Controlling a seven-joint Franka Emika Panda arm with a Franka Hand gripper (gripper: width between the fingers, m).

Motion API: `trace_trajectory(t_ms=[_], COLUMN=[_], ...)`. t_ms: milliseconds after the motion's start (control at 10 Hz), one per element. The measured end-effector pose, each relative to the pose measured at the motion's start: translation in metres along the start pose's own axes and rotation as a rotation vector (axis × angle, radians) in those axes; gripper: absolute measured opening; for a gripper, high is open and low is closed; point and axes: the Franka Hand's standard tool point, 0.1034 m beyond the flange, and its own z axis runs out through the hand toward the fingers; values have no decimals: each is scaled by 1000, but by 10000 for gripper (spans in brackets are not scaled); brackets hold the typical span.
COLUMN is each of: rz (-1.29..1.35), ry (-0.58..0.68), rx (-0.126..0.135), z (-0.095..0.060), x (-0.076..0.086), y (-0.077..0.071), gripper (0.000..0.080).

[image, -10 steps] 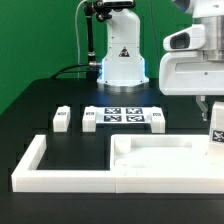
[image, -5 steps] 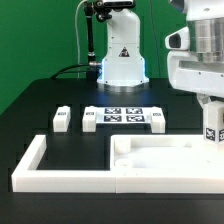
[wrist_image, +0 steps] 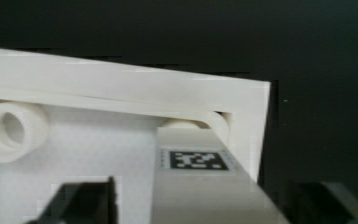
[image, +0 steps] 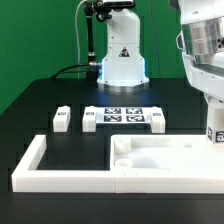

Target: Assemble desk

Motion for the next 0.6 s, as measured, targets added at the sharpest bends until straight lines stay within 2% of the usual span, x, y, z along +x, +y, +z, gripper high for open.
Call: trace_trajectory(t_ms=[100,200,500,600], rz=[-226,-436,-666,-795], ry=[16,25,24,32], rx=[-22,-28,-32,-41], z=[-1,-1,-1,-2], x=[0,2,2,4], y=[1,1,1,1], gripper=[605,636,647,649])
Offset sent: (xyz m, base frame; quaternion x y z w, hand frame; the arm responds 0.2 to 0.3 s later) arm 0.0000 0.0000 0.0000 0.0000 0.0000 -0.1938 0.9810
